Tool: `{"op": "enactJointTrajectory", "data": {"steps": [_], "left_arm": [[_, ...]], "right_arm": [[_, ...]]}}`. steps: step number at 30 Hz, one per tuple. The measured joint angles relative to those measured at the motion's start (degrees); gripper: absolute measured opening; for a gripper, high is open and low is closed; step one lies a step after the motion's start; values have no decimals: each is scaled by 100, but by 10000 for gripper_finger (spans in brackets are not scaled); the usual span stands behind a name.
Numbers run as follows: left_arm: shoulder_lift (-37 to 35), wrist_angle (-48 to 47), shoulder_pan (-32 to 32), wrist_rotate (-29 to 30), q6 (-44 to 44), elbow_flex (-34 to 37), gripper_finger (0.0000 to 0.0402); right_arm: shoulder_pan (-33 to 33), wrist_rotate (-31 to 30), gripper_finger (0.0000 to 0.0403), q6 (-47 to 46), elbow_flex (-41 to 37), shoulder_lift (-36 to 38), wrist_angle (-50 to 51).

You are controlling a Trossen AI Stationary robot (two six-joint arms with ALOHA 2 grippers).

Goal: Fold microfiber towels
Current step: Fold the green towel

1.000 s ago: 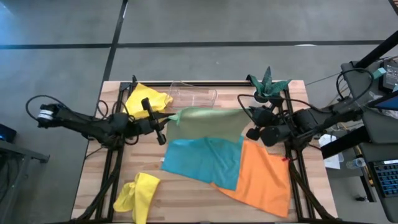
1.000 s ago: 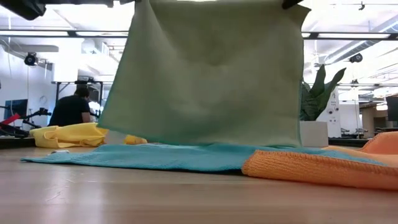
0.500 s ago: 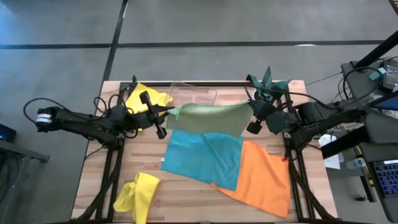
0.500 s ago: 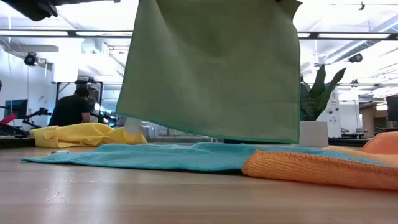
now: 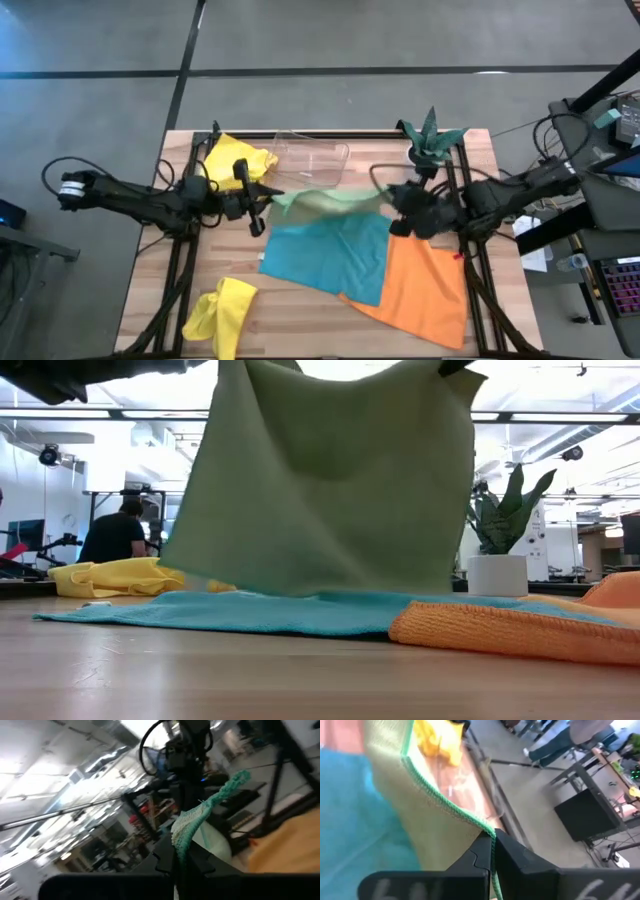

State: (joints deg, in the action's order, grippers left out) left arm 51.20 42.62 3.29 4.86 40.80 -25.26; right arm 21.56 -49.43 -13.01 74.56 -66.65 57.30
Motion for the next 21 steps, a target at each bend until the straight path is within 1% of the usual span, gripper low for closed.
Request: {"op": "enactJointTrajectory", "data": {"steps": [4,7,13,17,19,21], "left_arm": [[-33,14,259,-445,2,233,0],[12,15,622,-630,-36,374,0],[311,11,1592,-638,-665,633,0],[774,120,2316,-598,-897,590,0],[1060,260,2649,-456,-909,546,0],[1370,408,2924,-300,-1132,496,0]], "right_arm": [[493,15,8,-650,-11,-358,363],[928,25,8,-1173,-13,-643,536],[1778,428,8,-2031,-15,-1294,606],[2197,746,8,-2559,-15,-1664,608],[2354,828,8,-2828,-15,-1801,607],[2492,936,8,-3056,-15,-1904,603]]}}
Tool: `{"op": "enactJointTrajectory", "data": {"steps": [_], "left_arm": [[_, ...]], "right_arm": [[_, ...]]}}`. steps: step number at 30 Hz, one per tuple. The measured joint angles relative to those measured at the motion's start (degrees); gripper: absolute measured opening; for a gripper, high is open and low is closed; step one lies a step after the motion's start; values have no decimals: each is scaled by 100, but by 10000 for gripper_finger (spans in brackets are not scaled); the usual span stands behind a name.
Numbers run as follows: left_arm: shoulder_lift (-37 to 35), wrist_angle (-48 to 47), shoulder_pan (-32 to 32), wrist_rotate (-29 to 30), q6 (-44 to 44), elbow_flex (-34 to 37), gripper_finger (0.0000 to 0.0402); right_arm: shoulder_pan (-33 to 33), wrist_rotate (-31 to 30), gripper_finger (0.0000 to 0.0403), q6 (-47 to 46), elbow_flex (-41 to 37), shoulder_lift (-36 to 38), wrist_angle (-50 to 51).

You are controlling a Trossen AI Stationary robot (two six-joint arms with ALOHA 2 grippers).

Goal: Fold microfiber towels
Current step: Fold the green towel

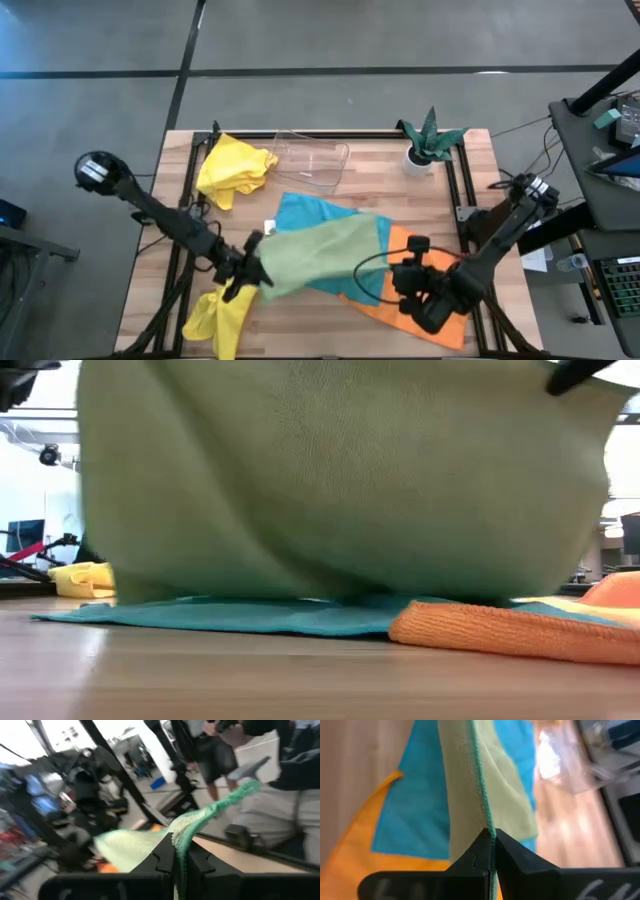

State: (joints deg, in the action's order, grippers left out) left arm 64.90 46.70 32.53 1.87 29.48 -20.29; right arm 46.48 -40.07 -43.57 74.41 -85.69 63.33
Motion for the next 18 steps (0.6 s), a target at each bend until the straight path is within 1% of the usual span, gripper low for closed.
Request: {"op": "enactJointTrajectory", "data": {"steps": [2,7,9,12,15,18], "left_arm": [[319,68,186,46,-394,-50,0],[1167,91,447,67,-1307,-112,0],[1452,158,484,64,-1592,-123,0],[1830,541,531,11,-1865,-123,0],[2079,905,613,-257,-2164,-123,0],[2252,951,717,-574,-2745,-142,0]], "right_arm": [[123,101,8,-166,0,-96,-60],[292,315,8,-182,2,-296,-345],[291,399,8,-85,2,-390,-499],[239,545,8,128,2,-536,-690],[117,797,8,339,1,-661,-812],[-44,1192,8,569,-15,-780,-1089]]}}
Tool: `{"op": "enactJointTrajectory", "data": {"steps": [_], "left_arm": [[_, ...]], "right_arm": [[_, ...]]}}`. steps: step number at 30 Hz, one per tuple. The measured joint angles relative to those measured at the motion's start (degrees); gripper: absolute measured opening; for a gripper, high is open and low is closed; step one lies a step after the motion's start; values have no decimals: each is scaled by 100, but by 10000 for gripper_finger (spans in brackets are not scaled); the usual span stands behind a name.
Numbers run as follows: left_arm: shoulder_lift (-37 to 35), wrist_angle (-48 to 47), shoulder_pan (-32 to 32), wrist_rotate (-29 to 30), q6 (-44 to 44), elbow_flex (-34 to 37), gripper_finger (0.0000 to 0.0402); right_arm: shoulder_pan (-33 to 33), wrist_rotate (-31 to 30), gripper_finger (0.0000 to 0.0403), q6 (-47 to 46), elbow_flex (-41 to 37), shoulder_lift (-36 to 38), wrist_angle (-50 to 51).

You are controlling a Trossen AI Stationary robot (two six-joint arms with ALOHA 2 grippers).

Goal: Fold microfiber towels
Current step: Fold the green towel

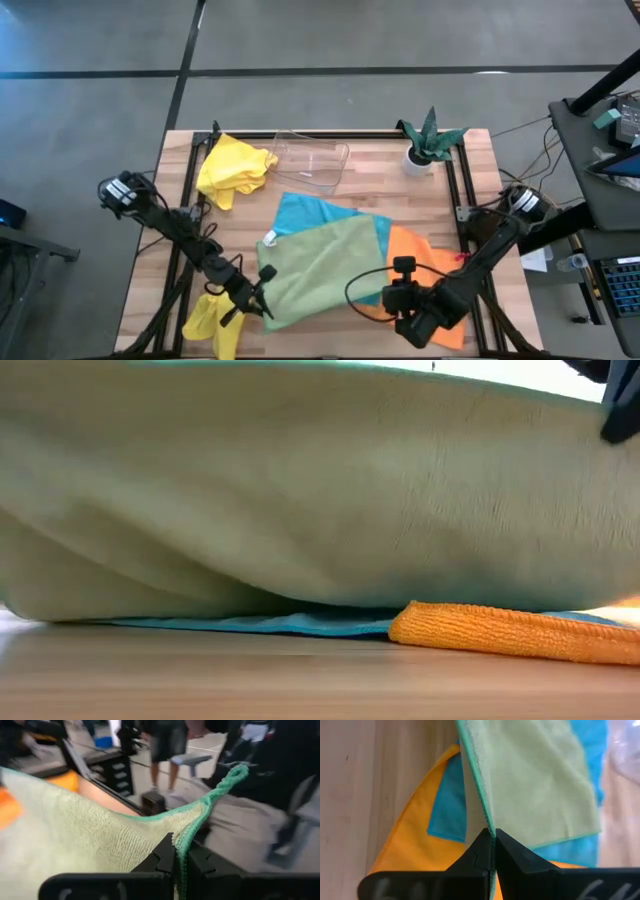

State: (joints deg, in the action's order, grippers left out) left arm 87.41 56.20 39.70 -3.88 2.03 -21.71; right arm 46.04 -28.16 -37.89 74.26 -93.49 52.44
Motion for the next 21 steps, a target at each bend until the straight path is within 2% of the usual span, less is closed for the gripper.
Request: {"op": "enactJointTrajectory", "data": {"steps": [5,9,16,21], "left_arm": [[232,2,286,-129,-460,-106,0],[301,-11,367,-166,-479,-157,0],[322,-16,359,-154,-488,-173,0],[319,-11,343,-140,-488,-173,0]], "right_arm": [[-109,676,8,464,-59,-125,-731],[-182,766,8,742,-182,-116,-1040],[-526,1615,8,882,-644,-68,-1470],[-835,1662,8,1166,-867,147,-1463]]}}
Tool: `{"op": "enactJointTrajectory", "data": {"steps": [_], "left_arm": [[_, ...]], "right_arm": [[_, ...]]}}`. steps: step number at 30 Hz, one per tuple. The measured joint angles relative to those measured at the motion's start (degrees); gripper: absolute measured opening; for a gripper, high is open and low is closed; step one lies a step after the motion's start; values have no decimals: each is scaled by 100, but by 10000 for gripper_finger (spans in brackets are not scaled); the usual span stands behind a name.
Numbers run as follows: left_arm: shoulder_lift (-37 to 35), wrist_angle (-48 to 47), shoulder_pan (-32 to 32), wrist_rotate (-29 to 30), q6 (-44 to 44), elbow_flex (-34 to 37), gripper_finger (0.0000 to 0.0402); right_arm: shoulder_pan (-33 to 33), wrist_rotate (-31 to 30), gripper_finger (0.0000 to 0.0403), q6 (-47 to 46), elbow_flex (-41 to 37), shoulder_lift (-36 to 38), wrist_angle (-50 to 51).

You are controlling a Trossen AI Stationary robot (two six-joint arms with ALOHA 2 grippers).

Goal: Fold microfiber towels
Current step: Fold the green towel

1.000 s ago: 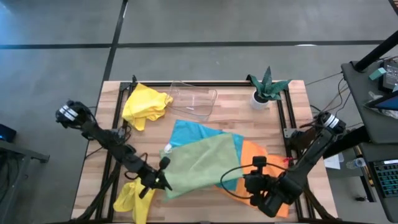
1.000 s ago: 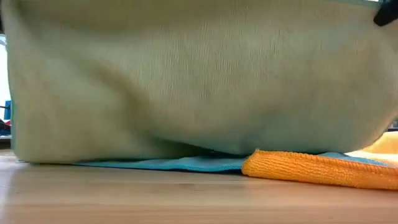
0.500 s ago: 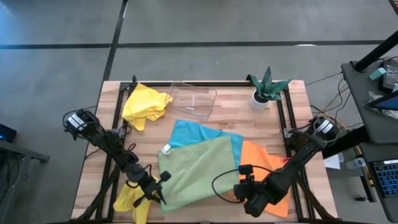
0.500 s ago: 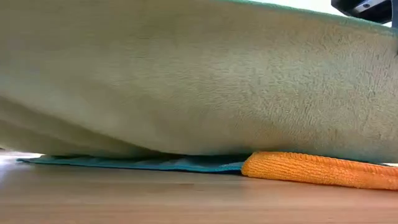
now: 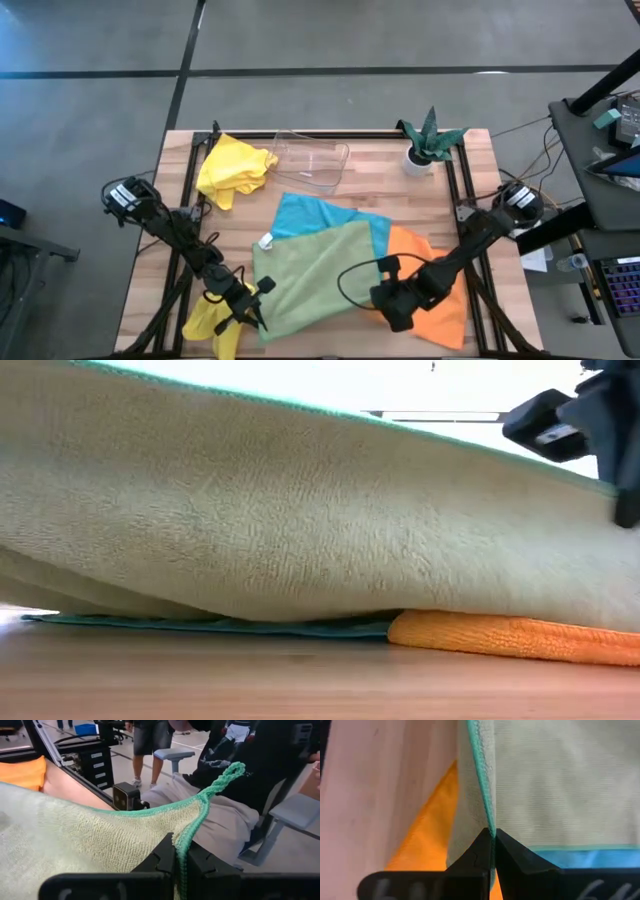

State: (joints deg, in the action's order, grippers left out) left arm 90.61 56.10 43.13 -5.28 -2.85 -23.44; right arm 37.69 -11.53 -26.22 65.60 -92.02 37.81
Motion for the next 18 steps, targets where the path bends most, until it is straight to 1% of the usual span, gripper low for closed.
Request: {"op": "enactJointTrajectory", "data": {"steps": [4,8,13,18], "left_arm": [[2,-14,0,-17,0,0,0],[2,-72,2,199,15,5,0],[-20,-143,-17,745,19,22,0],[-145,-129,-88,1184,20,27,0]], "right_arm": [[-368,-30,8,344,-86,301,4],[-848,-29,8,689,-237,508,-1],[-1456,2,8,1017,-444,578,-7],[-1873,0,8,1348,-482,574,-49]]}}
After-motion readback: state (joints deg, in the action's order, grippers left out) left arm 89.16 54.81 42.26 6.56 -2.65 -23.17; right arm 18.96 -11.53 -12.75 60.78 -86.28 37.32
